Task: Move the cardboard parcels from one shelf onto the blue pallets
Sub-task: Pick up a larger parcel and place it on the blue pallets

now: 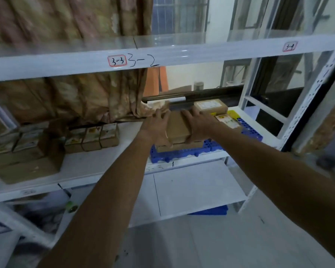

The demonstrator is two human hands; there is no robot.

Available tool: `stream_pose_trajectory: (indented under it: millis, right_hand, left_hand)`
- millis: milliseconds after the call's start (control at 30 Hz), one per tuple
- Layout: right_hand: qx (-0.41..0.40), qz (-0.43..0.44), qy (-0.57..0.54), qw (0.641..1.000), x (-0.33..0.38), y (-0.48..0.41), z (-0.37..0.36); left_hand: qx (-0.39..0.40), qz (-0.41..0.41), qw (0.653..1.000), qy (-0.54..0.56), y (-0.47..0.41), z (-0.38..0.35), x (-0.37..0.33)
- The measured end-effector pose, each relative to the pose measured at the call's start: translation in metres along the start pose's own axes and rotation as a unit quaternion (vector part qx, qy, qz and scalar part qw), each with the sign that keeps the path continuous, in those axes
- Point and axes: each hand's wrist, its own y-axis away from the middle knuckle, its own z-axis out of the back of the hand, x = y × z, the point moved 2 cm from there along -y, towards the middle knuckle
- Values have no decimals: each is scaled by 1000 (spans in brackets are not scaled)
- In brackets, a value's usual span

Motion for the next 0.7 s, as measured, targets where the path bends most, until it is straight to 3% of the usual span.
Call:
stream_pose_trajectory:
  millis: [200, 367, 700]
  right_hand:
    - [3, 38, -26, 999, -3, -35, -33]
    - [14, 35, -47, 998, 2, -73, -41]
    - [20, 24, -55, 998, -18, -169, -59]
  left_hand:
    - [29, 54, 998, -2, -14, -23, 9]
    - [16, 37, 999, -30, -38, -30, 36]
    - [10, 31, 999, 14, -126, -60, 90]
